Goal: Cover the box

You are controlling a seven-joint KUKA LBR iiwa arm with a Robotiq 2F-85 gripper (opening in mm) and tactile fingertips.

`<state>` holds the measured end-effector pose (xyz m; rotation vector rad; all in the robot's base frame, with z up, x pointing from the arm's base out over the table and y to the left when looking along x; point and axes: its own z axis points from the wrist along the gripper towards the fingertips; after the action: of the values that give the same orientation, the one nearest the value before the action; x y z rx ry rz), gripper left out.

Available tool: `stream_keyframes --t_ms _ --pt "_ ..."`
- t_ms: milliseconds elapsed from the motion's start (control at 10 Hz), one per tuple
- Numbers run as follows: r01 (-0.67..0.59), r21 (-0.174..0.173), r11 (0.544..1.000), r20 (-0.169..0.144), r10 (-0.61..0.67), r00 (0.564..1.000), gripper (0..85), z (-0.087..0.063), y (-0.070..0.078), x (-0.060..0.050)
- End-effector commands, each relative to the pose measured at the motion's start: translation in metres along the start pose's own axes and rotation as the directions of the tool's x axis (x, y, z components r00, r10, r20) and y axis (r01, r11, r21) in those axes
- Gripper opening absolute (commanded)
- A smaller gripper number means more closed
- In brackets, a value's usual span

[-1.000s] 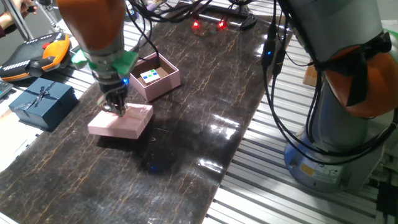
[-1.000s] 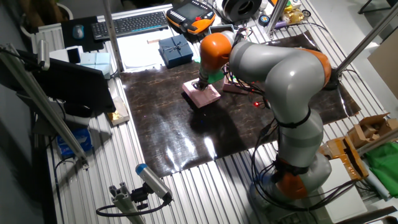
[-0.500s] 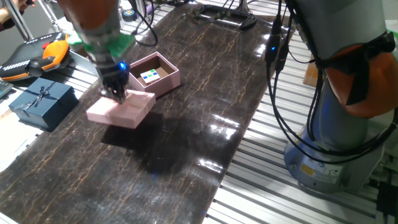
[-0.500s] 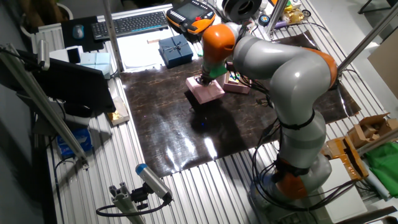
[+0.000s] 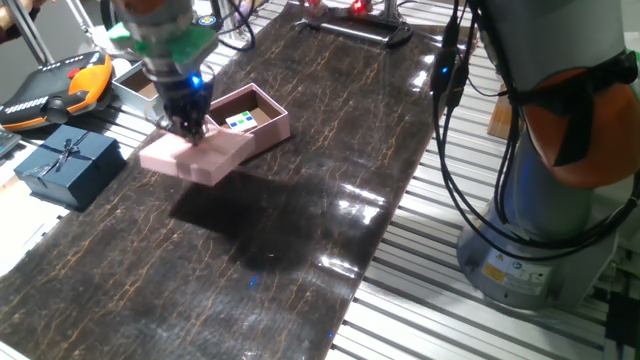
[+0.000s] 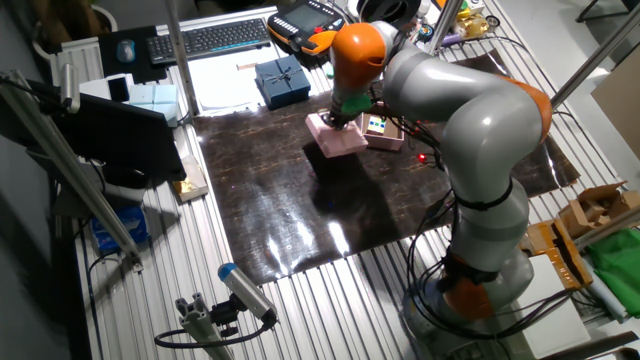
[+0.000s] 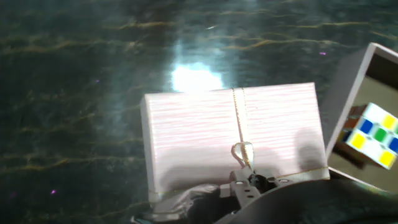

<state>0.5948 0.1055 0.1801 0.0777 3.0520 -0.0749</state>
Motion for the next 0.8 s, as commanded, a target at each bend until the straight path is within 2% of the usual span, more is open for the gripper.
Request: stream_keyframes --t_ms 0,200,300,700 --pt "-0.023 0.004 1.000 -0.003 0.023 1.000 0.7 -0.002 -0.005 0.000" --pt "-0.064 0.027 0.998 -0.006 0.064 0.998 0.7 -0.006 -0.021 0.000" --pt "-0.105 0.025 0.994 -0.005 0.105 0.994 0.7 -0.005 -0.029 0.002" --pt "-0.190 0.084 0.978 0.001 0.191 0.982 0.7 -0.003 -0.052 0.010"
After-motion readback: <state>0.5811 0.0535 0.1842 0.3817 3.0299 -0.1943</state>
